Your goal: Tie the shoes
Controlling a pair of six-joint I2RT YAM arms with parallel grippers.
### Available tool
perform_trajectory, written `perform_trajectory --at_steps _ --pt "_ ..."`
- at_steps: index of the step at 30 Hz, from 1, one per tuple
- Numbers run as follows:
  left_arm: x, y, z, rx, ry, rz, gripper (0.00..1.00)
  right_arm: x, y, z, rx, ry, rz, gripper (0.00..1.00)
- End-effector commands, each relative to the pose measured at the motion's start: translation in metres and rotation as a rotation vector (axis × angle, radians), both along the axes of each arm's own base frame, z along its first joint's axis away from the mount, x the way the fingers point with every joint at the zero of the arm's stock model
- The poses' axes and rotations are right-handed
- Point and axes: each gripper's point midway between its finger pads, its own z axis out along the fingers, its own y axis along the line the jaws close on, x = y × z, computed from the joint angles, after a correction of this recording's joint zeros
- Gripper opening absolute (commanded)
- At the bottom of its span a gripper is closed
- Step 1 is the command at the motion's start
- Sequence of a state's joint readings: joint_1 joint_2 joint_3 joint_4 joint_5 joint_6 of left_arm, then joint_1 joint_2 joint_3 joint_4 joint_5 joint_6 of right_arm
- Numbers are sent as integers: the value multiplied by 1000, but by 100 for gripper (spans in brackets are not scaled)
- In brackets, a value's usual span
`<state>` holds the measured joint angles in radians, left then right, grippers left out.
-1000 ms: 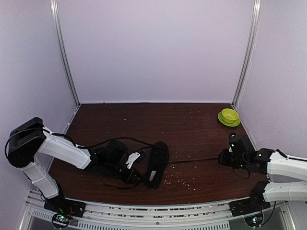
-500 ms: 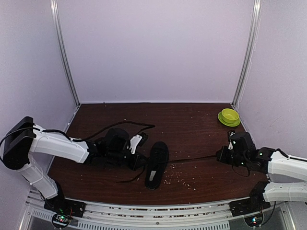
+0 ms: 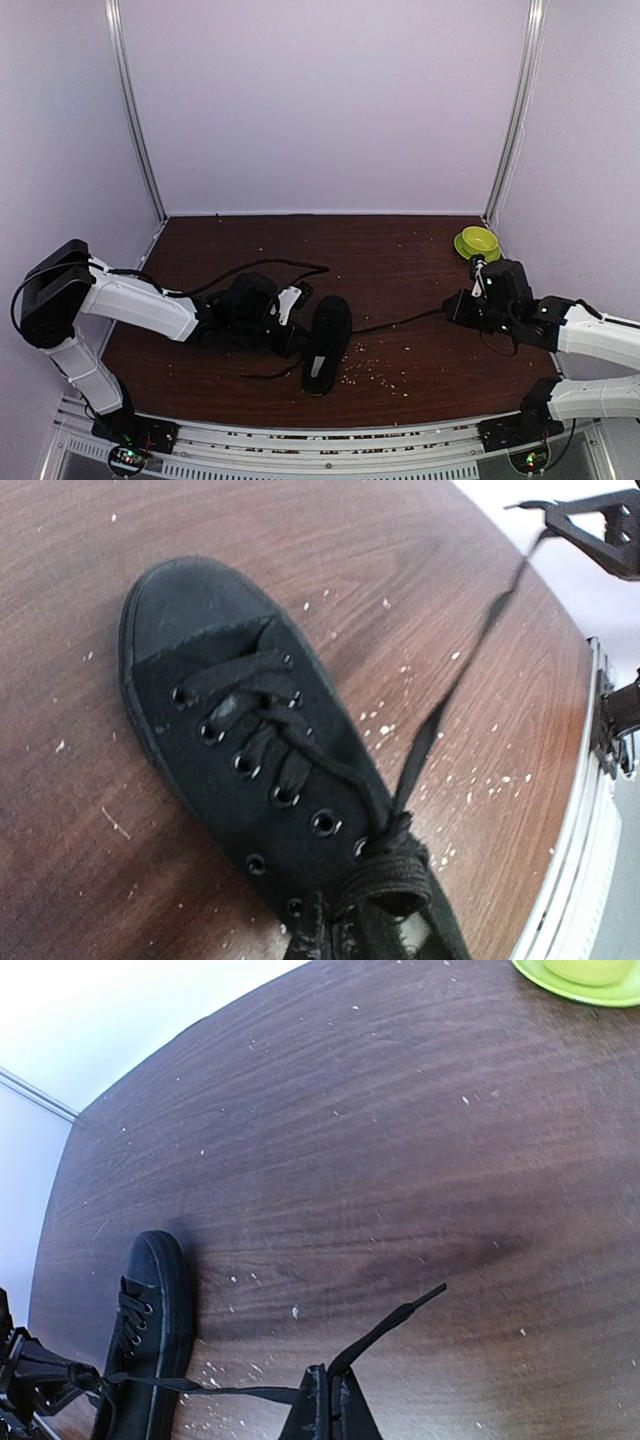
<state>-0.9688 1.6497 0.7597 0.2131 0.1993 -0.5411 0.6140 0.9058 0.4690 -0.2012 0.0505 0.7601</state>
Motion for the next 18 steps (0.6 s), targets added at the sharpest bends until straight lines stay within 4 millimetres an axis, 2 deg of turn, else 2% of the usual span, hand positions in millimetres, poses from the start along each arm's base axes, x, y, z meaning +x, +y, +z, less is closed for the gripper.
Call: perform_trajectory --at_steps 1,4,6,8,9,10,12,14,17,18 --pt "6 -13 20 -103 -48 -4 0 39 29 48 11 -104 56 0" --pt "5 -15 23 -123 -65 -22 0 71 64 68 0 -97 128 0" --pt "5 -13 28 -140 -90 -22 0 92 97 80 22 -94 190 0" --pt "6 -9 33 -159 -123 -10 0 106 137 89 45 -78 270 0" --pt "8 -7 36 -159 -142 0 0 111 161 79 44 -36 324 0" --pt "8 -5 36 -155 -149 3 0 113 185 85 52 -30 374 0" --pt "8 -5 35 -145 -152 -2 0 108 227 96 55 -30 468 0" --pt "6 -7 34 -146 -151 -16 0 94 268 112 62 -54 571 0" --pt "3 -9 35 -149 -148 -31 0 72 308 135 81 -85 707 1" --pt "2 -10 35 -151 -149 -34 0 66 315 136 78 -82 740 6"
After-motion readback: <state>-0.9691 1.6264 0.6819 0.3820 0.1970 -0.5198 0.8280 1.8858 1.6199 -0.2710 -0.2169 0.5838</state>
